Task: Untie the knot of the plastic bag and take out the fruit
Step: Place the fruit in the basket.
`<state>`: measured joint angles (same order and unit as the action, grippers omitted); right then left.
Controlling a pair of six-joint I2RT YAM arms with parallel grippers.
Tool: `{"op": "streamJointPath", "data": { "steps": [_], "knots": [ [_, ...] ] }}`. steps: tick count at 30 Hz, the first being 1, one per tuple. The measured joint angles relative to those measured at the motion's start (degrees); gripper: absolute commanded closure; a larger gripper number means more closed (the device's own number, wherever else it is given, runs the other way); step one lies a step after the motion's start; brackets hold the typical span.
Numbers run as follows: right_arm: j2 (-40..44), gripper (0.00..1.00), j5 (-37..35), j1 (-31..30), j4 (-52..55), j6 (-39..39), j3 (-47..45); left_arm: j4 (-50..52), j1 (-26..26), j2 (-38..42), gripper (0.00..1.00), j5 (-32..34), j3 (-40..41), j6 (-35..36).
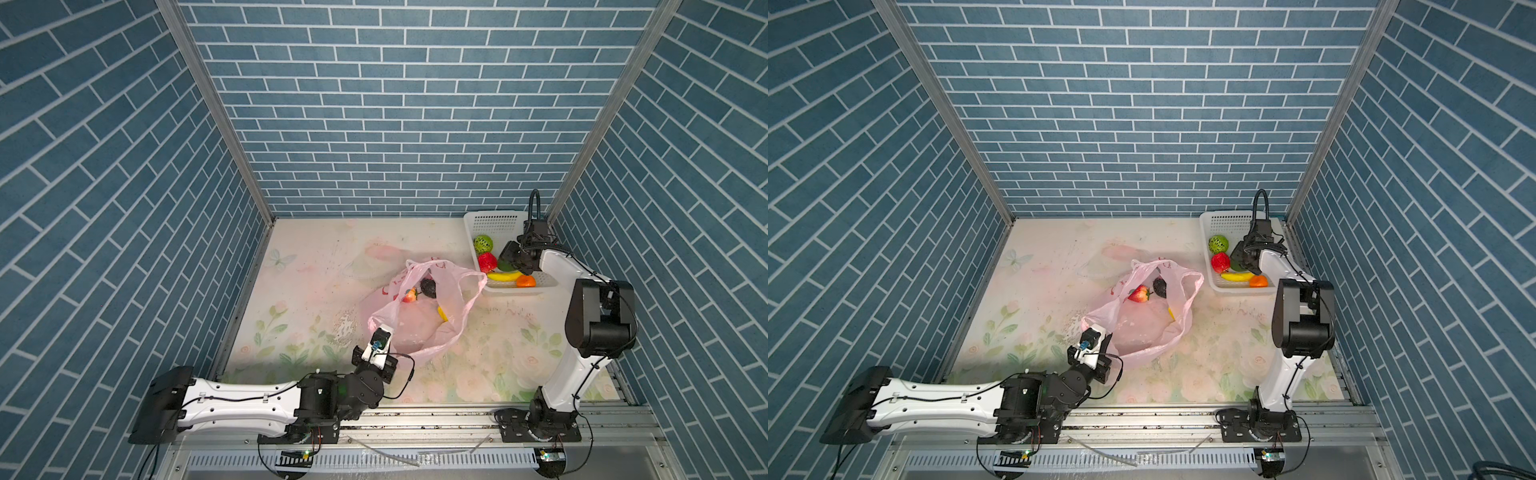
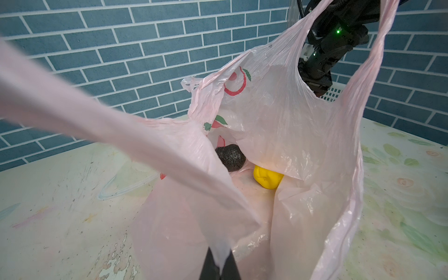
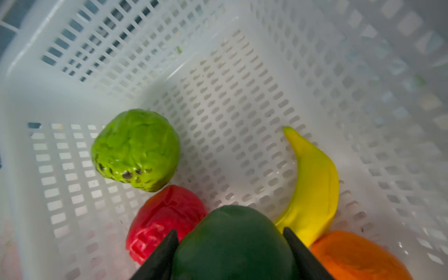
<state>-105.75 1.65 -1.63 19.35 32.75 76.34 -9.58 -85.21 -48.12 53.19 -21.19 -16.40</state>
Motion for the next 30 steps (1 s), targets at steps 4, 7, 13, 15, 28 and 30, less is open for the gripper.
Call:
{"op": "streamJointPath", "data": {
  "steps": [4, 7, 13, 15, 28, 30],
  "knots": [
    [0.1, 0.18, -1.0, 0.0, 1.3, -0.6, 0.4, -0.2, 0.0, 0.0, 0.97, -0.2, 0.0, 0.1],
    [0.7, 0.17, -1.4, 0.0, 2.4, -0.7, 0.4, -0.2, 0.0, 0.0, 0.97, -0.2, 0.0, 0.2],
    [3.2, 0.16, -1.4, 0.0, 3.6, -0.9, 0.4, -0.2, 0.0, 0.1, 0.97, -0.2, 0.0, 0.4],
    [5.0, 0.15, -1.0, 0.0, 4.2, -1.0, 0.4, -0.2, 0.0, 0.3, 0.97, -0.2, 0.0, 0.5],
    [22.1, 0.01, 6.1, -5.2, 10.7, -3.2, 2.1, -0.8, 0.0, 0.5, 0.97, -0.2, 0.0, 1.1],
    [23.9, 0.01, 7.0, -7.8, 12.8, -3.7, 3.5, -1.1, 0.0, 0.4, 0.97, -0.3, 0.0, 1.3]
  ]
}}
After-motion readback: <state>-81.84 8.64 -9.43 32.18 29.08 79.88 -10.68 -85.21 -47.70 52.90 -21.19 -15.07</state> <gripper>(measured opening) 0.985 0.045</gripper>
